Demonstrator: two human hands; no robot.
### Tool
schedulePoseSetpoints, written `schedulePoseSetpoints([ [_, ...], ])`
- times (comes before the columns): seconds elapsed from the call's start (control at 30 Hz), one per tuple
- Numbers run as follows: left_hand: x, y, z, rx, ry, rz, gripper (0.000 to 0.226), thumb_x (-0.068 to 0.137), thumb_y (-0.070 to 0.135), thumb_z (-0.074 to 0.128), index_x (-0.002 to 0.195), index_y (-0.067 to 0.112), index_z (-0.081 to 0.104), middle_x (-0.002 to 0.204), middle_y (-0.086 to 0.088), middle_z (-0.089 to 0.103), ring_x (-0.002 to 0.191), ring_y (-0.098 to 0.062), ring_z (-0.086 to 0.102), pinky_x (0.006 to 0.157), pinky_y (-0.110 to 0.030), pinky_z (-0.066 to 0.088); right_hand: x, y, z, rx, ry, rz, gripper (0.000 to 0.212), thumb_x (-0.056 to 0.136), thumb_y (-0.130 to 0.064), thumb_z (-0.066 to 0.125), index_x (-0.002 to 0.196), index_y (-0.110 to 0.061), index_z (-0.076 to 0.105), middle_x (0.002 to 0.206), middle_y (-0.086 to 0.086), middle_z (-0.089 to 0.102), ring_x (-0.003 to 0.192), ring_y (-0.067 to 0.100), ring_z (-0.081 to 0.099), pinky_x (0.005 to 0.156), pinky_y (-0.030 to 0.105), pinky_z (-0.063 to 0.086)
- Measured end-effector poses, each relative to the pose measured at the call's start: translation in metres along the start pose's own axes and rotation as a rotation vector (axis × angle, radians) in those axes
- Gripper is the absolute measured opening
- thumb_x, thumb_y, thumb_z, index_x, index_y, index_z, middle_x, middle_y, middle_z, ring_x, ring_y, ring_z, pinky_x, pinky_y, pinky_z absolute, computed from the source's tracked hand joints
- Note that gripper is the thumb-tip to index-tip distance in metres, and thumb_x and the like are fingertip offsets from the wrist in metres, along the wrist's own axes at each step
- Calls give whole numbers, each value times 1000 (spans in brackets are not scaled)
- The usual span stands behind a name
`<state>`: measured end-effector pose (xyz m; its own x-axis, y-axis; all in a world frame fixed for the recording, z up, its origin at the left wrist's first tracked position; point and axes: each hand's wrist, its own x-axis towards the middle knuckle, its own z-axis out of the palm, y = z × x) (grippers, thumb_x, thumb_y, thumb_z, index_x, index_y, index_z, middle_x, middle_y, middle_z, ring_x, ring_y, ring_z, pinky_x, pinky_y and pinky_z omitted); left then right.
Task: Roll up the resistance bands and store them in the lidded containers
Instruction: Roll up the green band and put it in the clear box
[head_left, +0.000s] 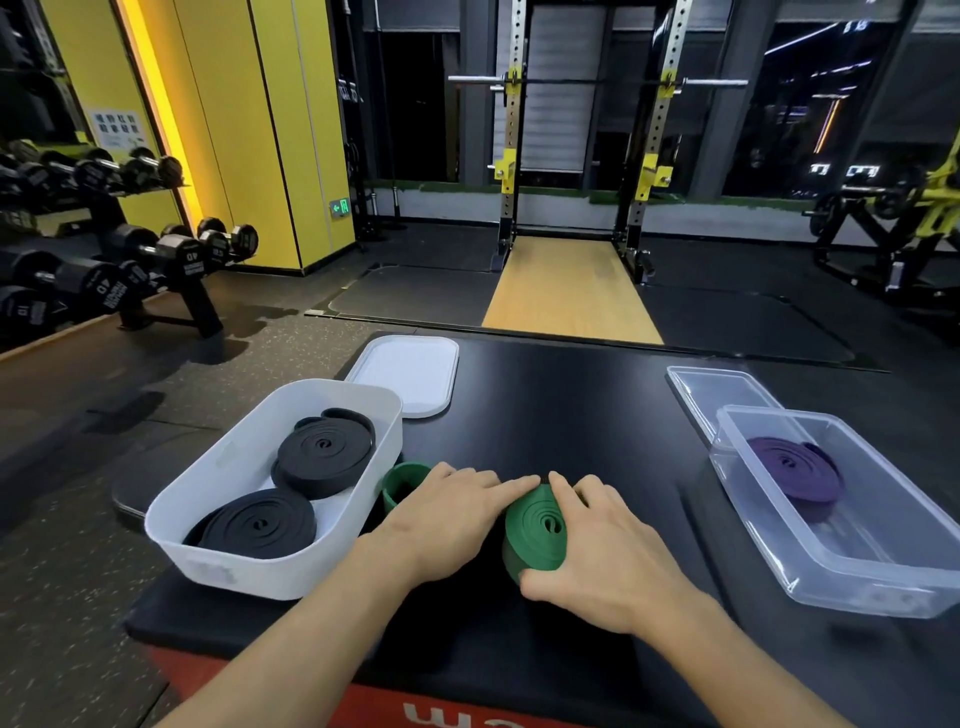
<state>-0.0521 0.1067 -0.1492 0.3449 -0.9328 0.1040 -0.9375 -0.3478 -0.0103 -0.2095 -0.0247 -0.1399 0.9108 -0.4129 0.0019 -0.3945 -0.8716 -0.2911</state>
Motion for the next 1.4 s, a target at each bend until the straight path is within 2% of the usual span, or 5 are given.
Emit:
schedulePoseSetpoints([
  [0.27, 5, -2, 9, -116, 22, -7, 70, 98, 8, 47, 161, 34, 30, 130, 2, 63, 111, -24, 58, 96, -35, 43, 15, -8, 1, -17, 49, 115, 118, 62, -77, 51, 162, -25, 14, 138, -6, 34, 132, 15, 36, 87, 31, 47],
  [0.47, 7, 4, 8, -356, 87, -122, 50, 104, 32, 37, 154, 36, 46, 134, 8, 66, 126, -15, 56, 109, -36, 41, 17, -9, 12, 21, 105, 102, 117, 67, -77, 53, 162, -21, 14, 135, -6, 35, 131, 17, 36, 95, 31, 45],
  [0.7, 2, 8, 11, -284, 83, -151, 60, 103, 66, 37, 155, 39, 41, 145, 14, 59, 133, -11, 52, 113, -37, 37, 27, 51, -5, 335, -267, -77, 131, 66, -49, 85, 164, -29, 1, 162, -25, 5, 153, 1, 3, 124, 29, 19],
  [0.9, 0, 13, 11, -213, 50, -138, 60, 106, 63, 29, 160, 37, 31, 147, 13, 55, 130, -14, 52, 110, -37, 36, 28, 52, 12, 521, -129, -108, 125, 57, -44, 90, 160, -39, 21, 143, -34, 39, 128, -10, 45, 108, 19, 42],
  [1.4, 0, 26, -1, -81, -82, -208, 59, 110, 55, 18, 164, 35, 14, 140, -1, 53, 127, -26, 52, 103, -42, 42, 12, 40, 24, 462, 117, -11, 120, 45, -69, 85, 150, -44, 33, 131, -39, 45, 126, 0, 49, 105, 31, 44],
])
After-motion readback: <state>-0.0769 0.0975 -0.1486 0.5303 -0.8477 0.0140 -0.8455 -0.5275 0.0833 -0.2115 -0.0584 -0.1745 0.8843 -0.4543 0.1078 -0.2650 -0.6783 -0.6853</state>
